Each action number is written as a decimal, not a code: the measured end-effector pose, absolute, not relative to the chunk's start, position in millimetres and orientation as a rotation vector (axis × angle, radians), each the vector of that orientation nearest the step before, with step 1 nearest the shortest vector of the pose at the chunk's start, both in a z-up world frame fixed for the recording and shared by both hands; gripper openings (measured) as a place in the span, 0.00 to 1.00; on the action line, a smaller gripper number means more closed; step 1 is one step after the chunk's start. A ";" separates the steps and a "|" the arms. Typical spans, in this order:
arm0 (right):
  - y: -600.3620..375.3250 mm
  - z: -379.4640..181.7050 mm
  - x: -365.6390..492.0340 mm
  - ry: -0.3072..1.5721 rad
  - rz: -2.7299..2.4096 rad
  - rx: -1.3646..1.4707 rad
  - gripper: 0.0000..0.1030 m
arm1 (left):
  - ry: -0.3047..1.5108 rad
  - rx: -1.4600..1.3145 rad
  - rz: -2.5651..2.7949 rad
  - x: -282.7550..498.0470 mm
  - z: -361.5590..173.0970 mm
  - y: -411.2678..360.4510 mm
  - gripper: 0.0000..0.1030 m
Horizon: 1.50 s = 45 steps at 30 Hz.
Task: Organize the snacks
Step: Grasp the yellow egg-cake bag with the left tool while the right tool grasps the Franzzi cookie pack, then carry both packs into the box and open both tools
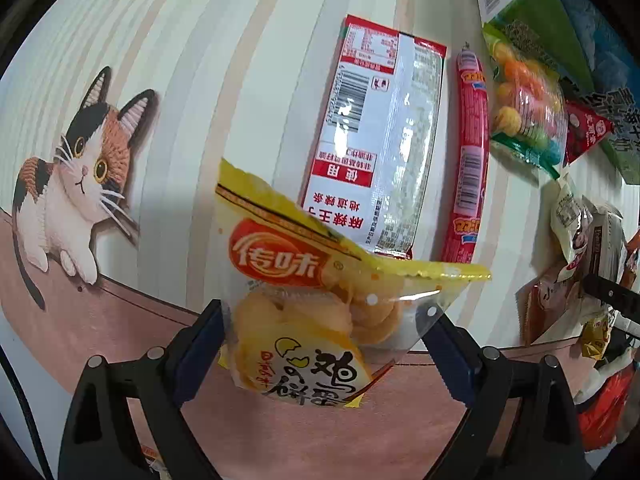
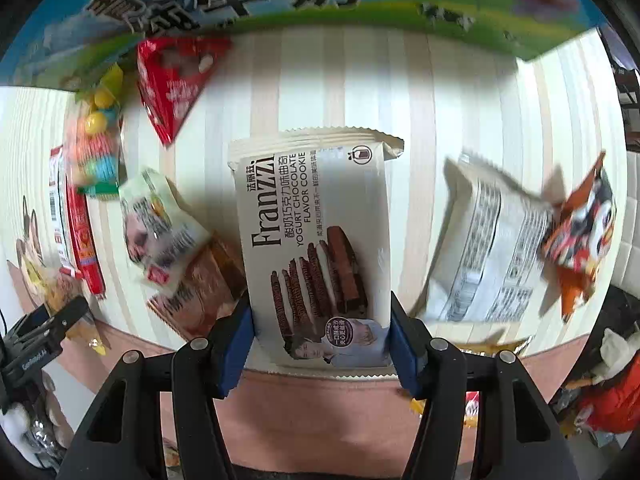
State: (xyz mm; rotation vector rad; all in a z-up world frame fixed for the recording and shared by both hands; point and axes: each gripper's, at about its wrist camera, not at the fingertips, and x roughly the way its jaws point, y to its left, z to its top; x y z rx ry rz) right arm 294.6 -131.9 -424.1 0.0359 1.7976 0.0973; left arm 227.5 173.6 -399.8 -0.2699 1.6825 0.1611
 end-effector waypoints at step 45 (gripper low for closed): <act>-133.2 -321.1 256.6 1.609 0.209 0.147 0.61 | 1.486 -0.277 0.146 189.3 -284.1 127.1 0.41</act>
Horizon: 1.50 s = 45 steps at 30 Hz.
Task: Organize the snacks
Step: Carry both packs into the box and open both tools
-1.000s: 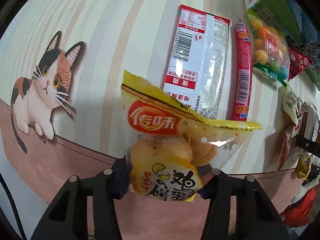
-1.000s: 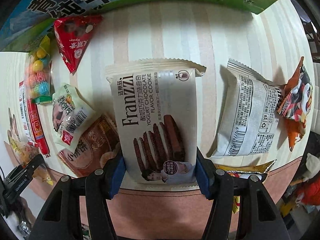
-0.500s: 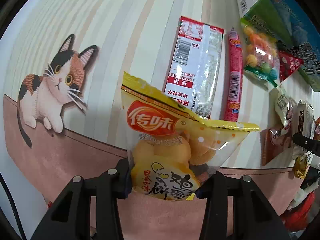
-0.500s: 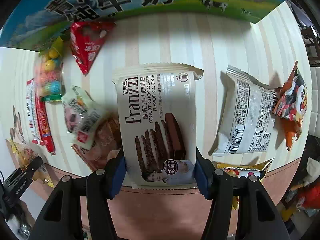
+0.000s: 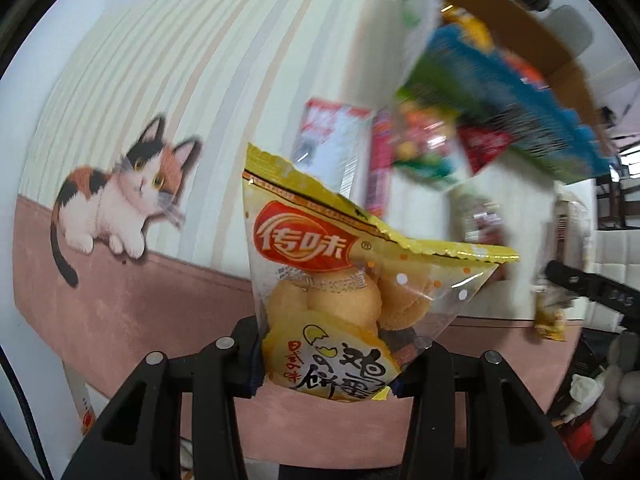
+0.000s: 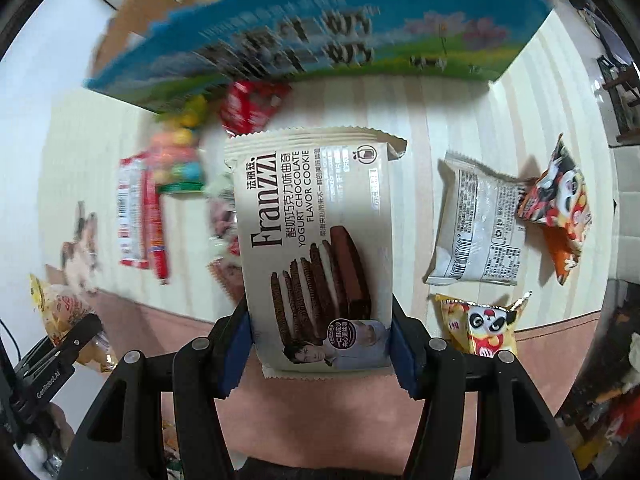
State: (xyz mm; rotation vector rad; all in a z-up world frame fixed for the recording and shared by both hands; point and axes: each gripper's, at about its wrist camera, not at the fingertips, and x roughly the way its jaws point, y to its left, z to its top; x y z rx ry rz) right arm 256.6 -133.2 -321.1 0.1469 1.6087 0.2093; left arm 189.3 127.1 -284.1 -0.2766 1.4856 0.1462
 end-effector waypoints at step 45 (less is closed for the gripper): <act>-180.2 -331.0 469.2 1.652 0.210 0.147 0.89 | 1.750 -0.303 -0.081 492.7 -314.5 -11.2 0.84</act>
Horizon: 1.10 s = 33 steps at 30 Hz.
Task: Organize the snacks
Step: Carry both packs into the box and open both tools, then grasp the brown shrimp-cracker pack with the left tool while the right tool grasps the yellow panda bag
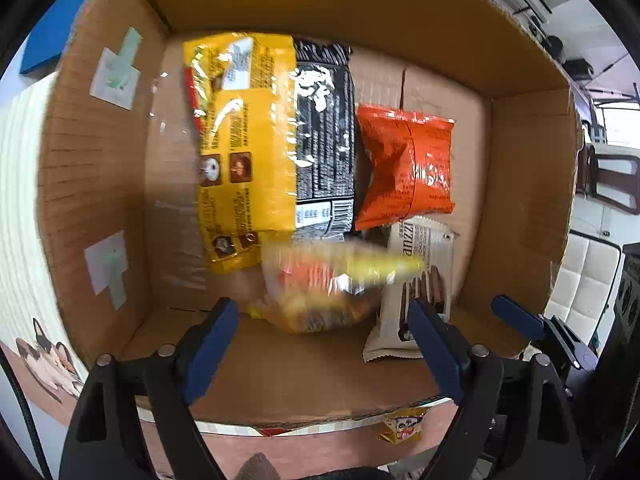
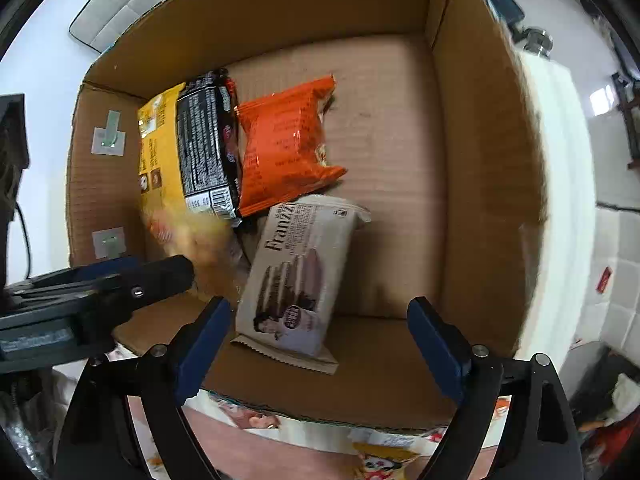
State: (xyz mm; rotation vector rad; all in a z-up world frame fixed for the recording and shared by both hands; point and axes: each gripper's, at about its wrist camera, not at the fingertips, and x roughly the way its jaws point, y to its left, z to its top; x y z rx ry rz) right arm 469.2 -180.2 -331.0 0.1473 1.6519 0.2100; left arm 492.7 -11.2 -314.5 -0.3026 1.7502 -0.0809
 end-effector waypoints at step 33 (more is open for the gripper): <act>-239.0 -318.3 240.6 1.623 0.029 0.335 0.92 | 1.464 0.219 -0.164 276.9 -297.8 -28.5 0.84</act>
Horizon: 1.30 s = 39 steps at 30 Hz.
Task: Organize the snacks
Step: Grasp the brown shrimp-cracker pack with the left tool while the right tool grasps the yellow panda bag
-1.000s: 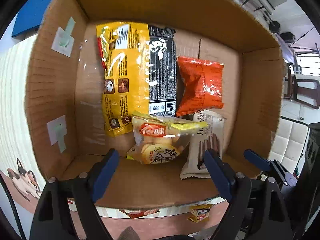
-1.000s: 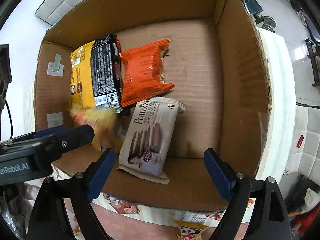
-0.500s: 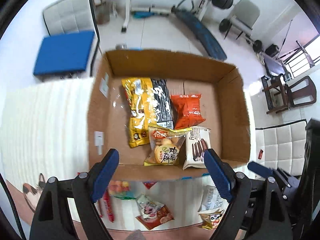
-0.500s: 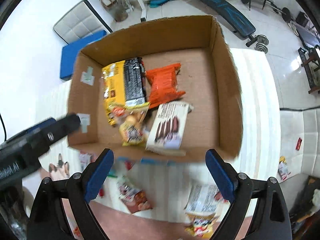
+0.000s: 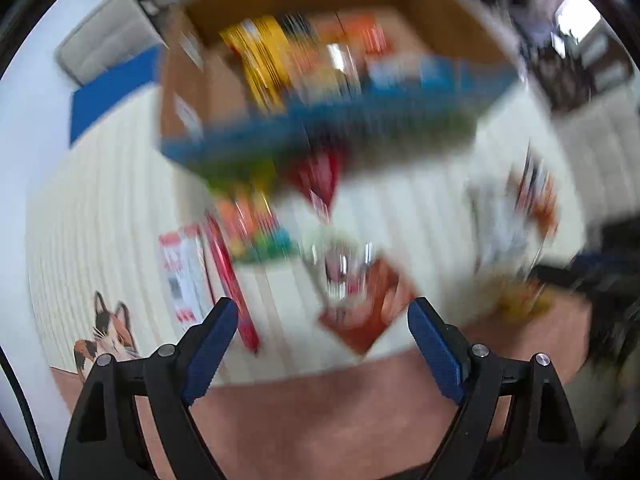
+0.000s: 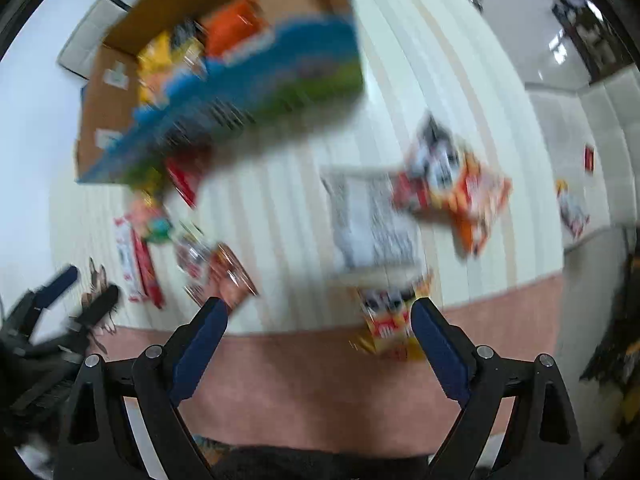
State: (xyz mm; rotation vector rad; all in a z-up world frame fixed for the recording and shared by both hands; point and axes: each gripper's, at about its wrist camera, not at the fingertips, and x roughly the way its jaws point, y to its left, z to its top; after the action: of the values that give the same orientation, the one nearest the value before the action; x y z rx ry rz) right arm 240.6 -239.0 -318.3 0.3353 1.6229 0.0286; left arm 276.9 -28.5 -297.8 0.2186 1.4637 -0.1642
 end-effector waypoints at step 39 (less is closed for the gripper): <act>-263.3 -425.7 203.8 1.844 0.009 0.307 0.53 | 1.820 0.090 -0.113 263.4 -425.8 -68.8 0.65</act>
State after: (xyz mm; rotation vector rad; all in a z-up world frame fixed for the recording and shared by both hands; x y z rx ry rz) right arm 203.8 -263.3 -425.7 0.3072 1.8444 0.0088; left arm 263.4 -68.8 -425.8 0.0899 1.8196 -0.1131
